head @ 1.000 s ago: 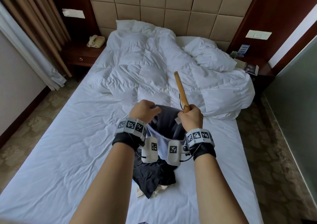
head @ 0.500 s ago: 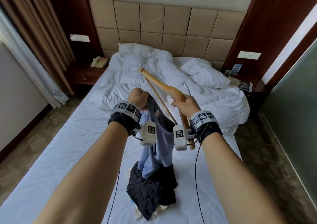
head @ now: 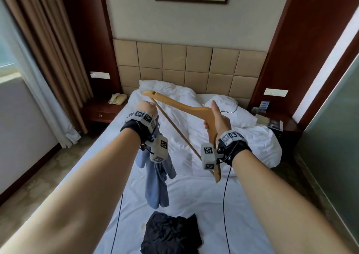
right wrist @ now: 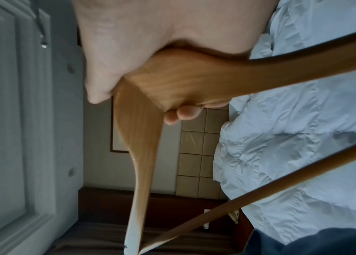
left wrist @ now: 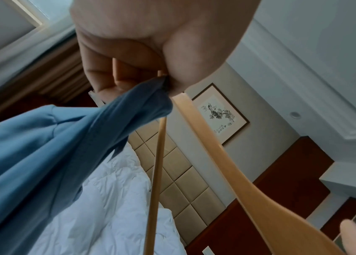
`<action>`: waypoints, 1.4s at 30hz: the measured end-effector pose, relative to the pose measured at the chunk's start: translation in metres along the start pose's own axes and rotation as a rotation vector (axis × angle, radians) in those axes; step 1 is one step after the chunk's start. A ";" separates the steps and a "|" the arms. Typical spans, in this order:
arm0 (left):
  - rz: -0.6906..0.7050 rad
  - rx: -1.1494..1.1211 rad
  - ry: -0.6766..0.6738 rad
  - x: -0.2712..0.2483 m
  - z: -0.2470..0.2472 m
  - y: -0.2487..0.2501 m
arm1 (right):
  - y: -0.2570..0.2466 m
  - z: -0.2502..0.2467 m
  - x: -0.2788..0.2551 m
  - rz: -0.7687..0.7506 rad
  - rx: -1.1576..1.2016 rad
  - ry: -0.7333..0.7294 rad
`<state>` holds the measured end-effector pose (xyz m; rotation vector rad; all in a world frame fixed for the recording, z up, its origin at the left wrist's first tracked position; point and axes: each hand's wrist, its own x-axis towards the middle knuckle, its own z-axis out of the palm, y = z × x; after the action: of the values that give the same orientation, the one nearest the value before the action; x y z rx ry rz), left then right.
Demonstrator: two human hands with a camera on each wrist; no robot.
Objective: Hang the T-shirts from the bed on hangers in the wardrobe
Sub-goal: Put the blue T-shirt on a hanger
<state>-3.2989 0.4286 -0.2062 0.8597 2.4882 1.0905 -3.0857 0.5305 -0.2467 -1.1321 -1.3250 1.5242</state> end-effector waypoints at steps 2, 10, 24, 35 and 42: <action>-0.005 -0.036 0.043 -0.001 -0.006 0.005 | -0.003 -0.002 0.000 0.014 0.019 0.025; -0.042 -0.070 0.143 0.012 -0.030 0.002 | -0.016 -0.004 0.000 0.005 0.058 0.029; 0.116 0.094 0.160 0.018 -0.063 0.014 | -0.039 0.000 0.000 -0.014 0.029 -0.009; 0.272 0.161 0.051 0.007 -0.061 0.034 | -0.064 0.017 -0.023 -0.123 -0.095 -0.046; 0.297 0.035 0.002 -0.006 -0.048 0.045 | -0.067 0.038 -0.031 -0.236 -0.176 -0.204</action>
<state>-3.2992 0.4219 -0.1402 1.2693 2.4409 1.1394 -3.1127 0.4993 -0.1743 -0.9048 -1.6948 1.3979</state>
